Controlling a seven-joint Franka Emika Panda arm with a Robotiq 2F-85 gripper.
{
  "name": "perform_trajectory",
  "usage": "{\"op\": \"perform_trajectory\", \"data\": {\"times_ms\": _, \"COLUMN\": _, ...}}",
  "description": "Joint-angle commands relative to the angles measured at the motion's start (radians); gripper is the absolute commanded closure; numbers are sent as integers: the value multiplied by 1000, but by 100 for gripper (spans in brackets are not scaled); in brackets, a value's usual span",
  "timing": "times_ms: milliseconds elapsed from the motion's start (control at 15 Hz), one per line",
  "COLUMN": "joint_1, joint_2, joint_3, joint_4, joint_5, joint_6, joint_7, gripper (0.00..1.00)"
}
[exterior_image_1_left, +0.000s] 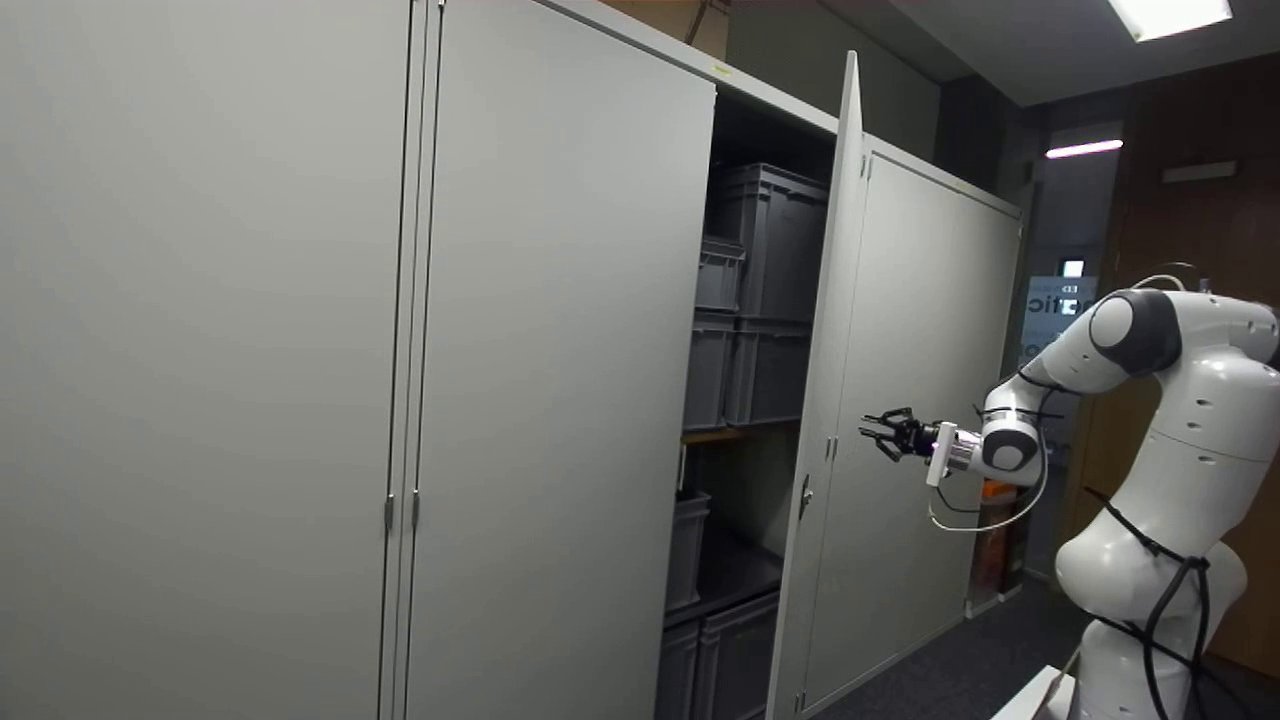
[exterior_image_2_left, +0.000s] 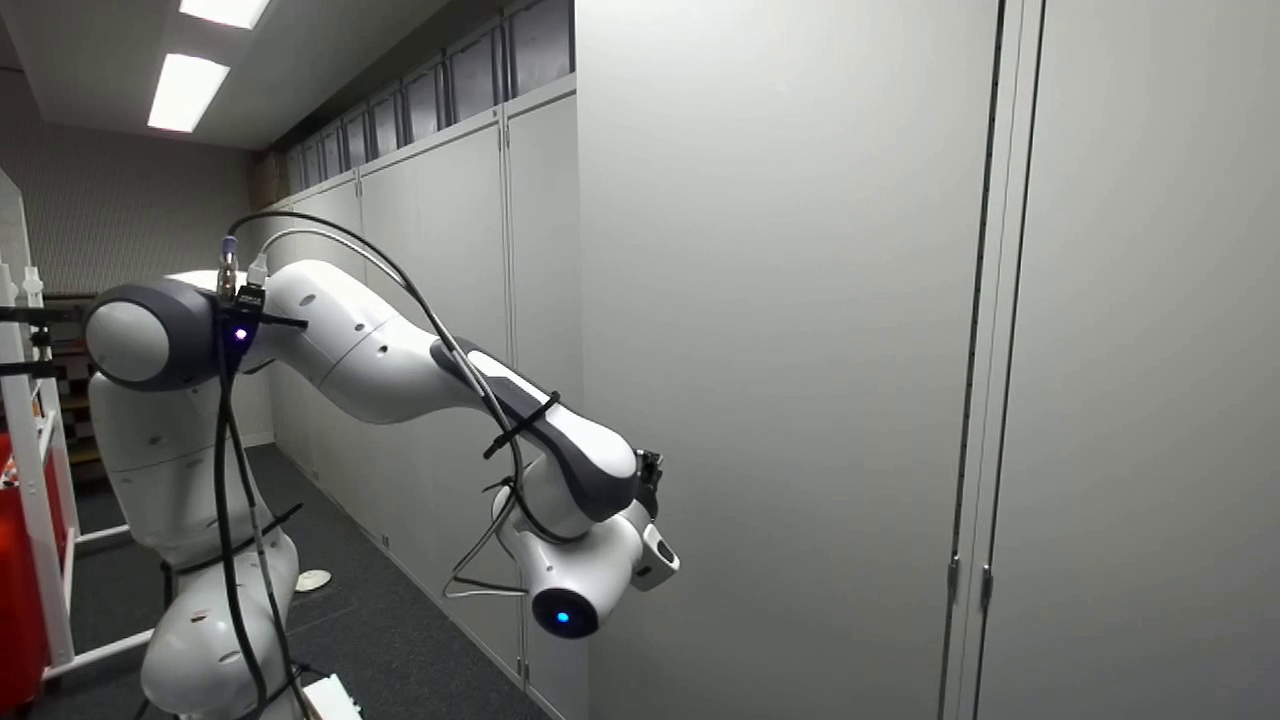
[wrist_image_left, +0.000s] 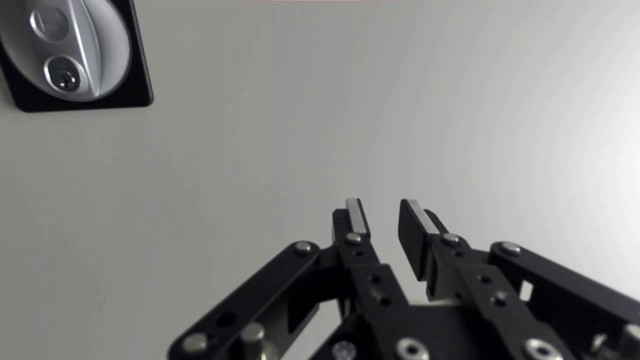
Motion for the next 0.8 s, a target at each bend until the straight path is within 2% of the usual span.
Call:
{"op": "perform_trajectory", "data": {"times_ms": 0, "joint_1": -11, "joint_2": -27, "joint_3": 17, "joint_4": 3, "joint_5": 42, "joint_6": -10, "joint_7": 1, "gripper": 41}}
{"op": "perform_trajectory", "data": {"times_ms": 333, "joint_1": -7, "joint_2": -38, "joint_3": 33, "joint_4": -4, "joint_5": 58, "joint_6": 0, "joint_7": -15, "gripper": 2}}
{"op": "perform_trajectory", "data": {"times_ms": 733, "joint_1": -8, "joint_2": -49, "joint_3": 51, "joint_4": -11, "joint_5": 47, "joint_6": 26, "joint_7": -44, "gripper": 0}}
